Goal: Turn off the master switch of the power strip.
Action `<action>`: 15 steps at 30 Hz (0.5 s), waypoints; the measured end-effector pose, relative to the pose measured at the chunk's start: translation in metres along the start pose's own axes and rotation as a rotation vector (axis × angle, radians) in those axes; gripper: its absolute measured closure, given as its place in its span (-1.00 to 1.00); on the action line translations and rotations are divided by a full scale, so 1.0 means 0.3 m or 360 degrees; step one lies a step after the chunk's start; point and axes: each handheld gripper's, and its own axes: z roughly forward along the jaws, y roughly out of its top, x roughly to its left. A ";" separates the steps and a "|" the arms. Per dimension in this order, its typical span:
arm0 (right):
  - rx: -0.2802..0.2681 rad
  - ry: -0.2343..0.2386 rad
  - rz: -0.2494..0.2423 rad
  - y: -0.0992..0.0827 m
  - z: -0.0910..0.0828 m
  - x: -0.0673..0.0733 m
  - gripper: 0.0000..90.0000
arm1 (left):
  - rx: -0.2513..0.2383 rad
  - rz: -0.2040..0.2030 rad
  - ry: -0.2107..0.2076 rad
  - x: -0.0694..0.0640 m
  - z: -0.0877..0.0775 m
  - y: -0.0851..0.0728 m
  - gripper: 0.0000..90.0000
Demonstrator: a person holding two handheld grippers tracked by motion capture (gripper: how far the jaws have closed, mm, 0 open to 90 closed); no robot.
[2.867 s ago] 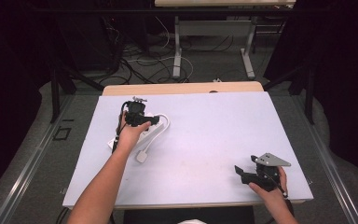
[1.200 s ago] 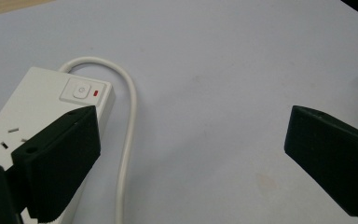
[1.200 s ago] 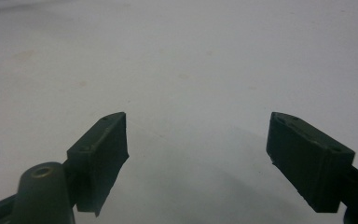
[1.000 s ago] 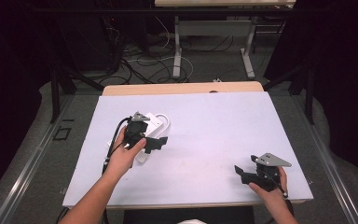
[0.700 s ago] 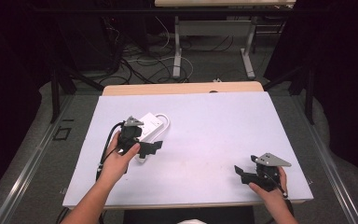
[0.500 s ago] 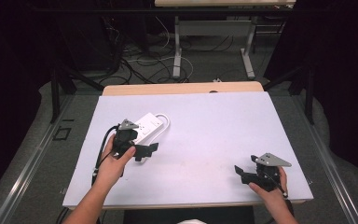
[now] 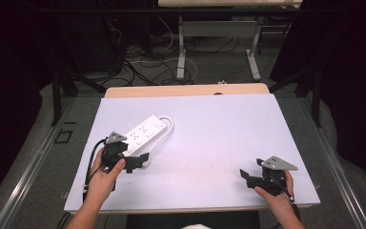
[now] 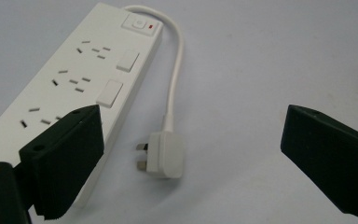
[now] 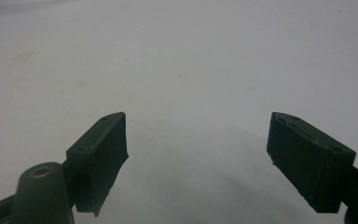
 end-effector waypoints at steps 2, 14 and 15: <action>-0.0003 0.0004 0.0000 0.000 0.000 -0.001 -0.56 | 0.0013 -0.0018 0.0009 0.014 -0.001 -0.019 -0.86; 0.0000 0.0001 0.0022 -0.001 0.000 0.001 -0.56 | -0.0010 -0.0078 0.0049 0.064 -0.005 -0.106 -0.86; -0.0005 0.0005 0.0006 -0.001 0.000 -0.001 -0.56 | -0.0005 -0.0086 0.0047 0.066 -0.006 -0.110 -0.86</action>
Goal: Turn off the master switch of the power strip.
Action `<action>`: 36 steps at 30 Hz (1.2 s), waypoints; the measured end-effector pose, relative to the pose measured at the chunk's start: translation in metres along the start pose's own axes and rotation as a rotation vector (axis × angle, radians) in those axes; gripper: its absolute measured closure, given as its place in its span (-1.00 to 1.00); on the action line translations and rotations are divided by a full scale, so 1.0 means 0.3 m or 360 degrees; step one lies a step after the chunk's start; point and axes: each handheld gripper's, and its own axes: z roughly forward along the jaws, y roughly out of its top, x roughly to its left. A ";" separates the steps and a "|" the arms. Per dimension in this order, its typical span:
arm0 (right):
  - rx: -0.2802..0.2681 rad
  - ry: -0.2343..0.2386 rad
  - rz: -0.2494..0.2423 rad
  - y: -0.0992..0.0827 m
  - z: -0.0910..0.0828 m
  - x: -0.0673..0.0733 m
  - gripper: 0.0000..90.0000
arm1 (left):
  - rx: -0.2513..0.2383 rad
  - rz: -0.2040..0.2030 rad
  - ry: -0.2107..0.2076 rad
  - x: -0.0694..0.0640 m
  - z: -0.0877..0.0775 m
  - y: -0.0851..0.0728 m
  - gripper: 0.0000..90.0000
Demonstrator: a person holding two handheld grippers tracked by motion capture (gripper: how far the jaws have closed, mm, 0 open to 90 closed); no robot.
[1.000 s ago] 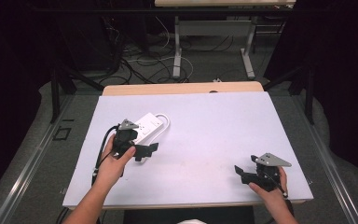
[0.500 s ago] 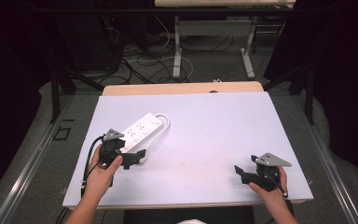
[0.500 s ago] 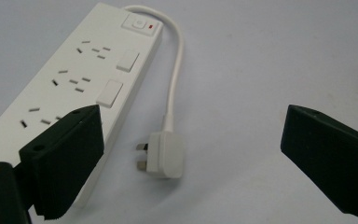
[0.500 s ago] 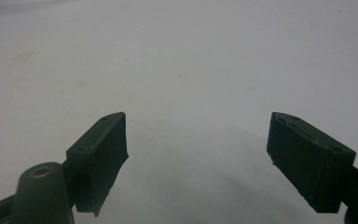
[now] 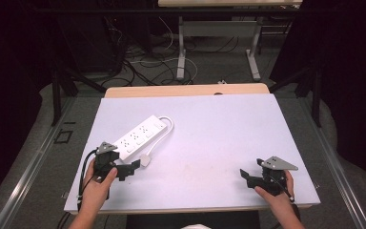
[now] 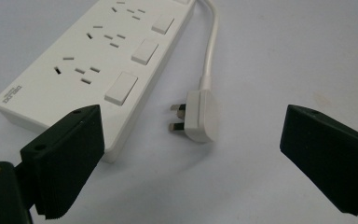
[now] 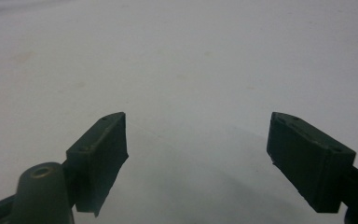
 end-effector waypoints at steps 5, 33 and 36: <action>0.0001 -0.0001 0.0003 0.000 -0.001 0.002 -0.56 | -0.0010 -0.0016 0.0005 0.015 0.001 -0.018 -0.86; 0.0001 -0.0005 0.0009 0.000 -0.003 0.000 -0.56 | -0.0032 -0.0094 0.0086 0.088 0.013 -0.092 -0.85; 0.0006 -0.0014 0.0007 0.001 -0.004 0.001 -0.56 | -0.0021 -0.0095 0.0092 0.095 0.012 -0.093 -0.85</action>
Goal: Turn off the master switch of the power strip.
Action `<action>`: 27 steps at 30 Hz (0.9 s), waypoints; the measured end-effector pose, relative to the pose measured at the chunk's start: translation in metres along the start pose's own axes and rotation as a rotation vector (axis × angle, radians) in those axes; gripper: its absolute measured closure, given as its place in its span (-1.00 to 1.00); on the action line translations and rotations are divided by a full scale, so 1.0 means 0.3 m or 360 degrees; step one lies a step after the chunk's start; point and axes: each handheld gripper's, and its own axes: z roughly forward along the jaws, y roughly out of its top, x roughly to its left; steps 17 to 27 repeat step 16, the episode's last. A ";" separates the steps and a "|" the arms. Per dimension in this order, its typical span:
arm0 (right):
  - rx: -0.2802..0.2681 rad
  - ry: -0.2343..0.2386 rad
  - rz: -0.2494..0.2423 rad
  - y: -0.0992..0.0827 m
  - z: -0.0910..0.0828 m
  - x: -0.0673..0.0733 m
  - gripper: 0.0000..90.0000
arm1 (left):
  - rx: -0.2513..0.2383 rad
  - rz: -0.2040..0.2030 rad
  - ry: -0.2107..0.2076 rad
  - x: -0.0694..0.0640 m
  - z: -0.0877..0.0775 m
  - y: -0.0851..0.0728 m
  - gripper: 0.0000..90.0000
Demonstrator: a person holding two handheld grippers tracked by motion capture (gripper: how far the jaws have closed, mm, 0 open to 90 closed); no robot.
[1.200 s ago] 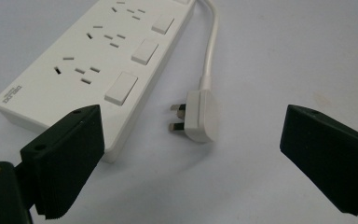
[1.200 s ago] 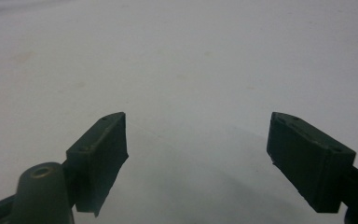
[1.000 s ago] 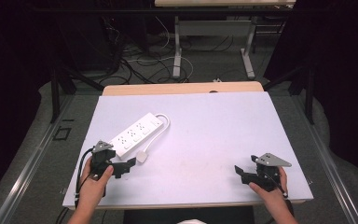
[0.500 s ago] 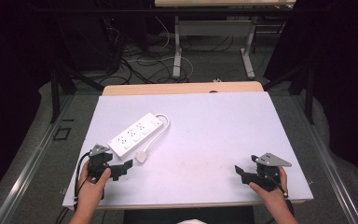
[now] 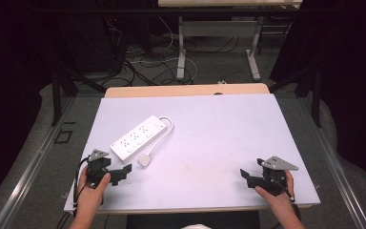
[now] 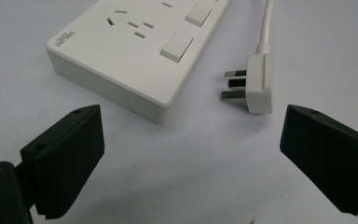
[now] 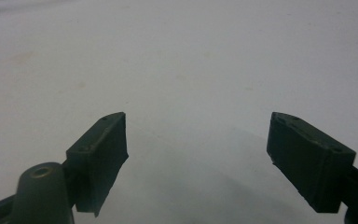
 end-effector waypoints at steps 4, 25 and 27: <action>-0.0006 0.0006 0.0002 0.000 0.001 0.000 -0.56 | -0.0011 -0.0015 0.0007 0.004 0.002 -0.003 -0.85; -0.0002 0.0008 0.0008 -0.001 0.002 0.001 -0.56 | -0.0002 0.0003 0.0005 0.005 0.005 -0.003 -0.85; -0.0002 0.0008 0.0008 -0.001 0.002 0.001 -0.56 | -0.0002 0.0003 0.0005 0.005 0.005 -0.003 -0.85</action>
